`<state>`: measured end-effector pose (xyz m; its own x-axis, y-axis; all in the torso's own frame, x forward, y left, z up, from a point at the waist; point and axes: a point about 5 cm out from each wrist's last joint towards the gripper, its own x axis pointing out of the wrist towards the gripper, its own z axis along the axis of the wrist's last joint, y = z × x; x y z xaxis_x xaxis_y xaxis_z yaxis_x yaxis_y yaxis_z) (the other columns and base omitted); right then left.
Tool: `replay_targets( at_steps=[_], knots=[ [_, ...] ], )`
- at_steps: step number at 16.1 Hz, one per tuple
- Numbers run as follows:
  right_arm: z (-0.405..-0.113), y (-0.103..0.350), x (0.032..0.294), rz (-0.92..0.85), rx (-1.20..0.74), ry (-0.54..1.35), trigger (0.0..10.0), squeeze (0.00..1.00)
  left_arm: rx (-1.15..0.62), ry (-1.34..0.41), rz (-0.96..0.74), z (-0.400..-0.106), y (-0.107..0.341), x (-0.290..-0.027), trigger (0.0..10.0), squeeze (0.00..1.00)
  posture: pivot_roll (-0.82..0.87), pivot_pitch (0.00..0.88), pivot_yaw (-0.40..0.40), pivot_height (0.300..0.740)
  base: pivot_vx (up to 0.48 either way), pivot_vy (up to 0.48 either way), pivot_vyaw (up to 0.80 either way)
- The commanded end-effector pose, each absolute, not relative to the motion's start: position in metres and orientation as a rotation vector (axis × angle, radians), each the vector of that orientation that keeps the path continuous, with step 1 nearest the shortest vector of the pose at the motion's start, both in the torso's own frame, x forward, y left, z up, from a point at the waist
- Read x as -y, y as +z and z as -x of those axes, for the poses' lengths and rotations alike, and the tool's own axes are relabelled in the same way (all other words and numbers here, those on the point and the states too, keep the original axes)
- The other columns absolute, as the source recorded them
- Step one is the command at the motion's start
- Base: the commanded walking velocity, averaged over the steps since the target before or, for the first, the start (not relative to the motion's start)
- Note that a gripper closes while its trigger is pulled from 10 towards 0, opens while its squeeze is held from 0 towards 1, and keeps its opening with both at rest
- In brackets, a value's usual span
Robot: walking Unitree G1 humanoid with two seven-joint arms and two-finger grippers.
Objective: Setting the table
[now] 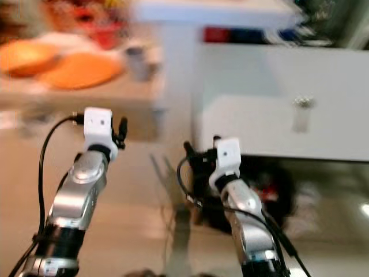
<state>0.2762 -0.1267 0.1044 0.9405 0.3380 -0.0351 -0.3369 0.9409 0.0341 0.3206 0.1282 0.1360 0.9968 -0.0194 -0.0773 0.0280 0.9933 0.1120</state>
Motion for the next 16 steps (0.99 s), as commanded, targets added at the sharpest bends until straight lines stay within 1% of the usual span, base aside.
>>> replay_targets(
  at_steps=[1,3,5,7,8,9,14,15,16],
  knots=[
    [-0.277,0.106,0.127,-0.027,-0.031,0.344,10.0,0.0,-0.076,-0.022,-0.124,-0.322,0.137,-0.127,10.0,0.0,0.02,0.016,0.008,0.74,0.0,0.465,0.77],
    [-0.277,0.106,0.127,-0.028,-0.038,0.341,10.0,0.0,-0.073,-0.025,-0.125,-0.322,0.137,-0.127,10.0,0.0,0.02,0.015,0.008,0.74,0.0,0.478,0.0],
    [-0.279,0.106,0.132,-0.008,-0.027,0.289,10.0,0.0,-0.072,-0.019,-0.133,-0.323,0.137,-0.128,10.0,0.0,0.02,0.011,0.008,0.74,0.0,0.0,0.0],
    [-0.282,0.111,0.142,0.033,0.013,0.183,10.0,0.0,-0.094,-0.05,-0.18,-0.321,0.132,-0.133,10.0,0.0,0.03,0.013,0.012,0.74,0.0,0.0,0.0],
    [-0.282,0.112,0.145,0.039,0.019,0.154,10.0,0.0,-0.097,-0.071,-0.203,-0.32,0.129,-0.135,10.0,0.27,0.03,0.014,0.012,0.74,0.0,0.0,0.0],
    [-0.282,0.111,0.146,0.04,0.016,0.148,10.0,0.0,-0.097,-0.075,-0.207,-0.32,0.128,-0.135,10.0,1.0,0.03,0.014,0.012,0.74,0.0,0.0,0.0],
    [-0.28,0.106,0.146,0.033,0.004,0.117,10.0,0.0,-0.102,-0.122,-0.19,-0.32,0.126,-0.129,10.0,1.0,0.02,0.0,0.021,0.74,0.0,0.0,0.0],
    [-0.279,0.11,0.148,0.034,0.043,0.102,10.0,0.0,-0.08,-0.128,-0.208,-0.32,0.129,-0.129,10.0,0.0,0.02,0.0,0.025,0.74,0.0,0.0,0.0],
    [-0.277,0.115,0.151,0.028,0.082,0.076,10.0,0.0,-0.043,-0.129,-0.211,-0.319,0.134,-0.132,10.0,0.0,0.01,0.0,0.031,0.74,0.0,0.0,0.0]
  ],
)
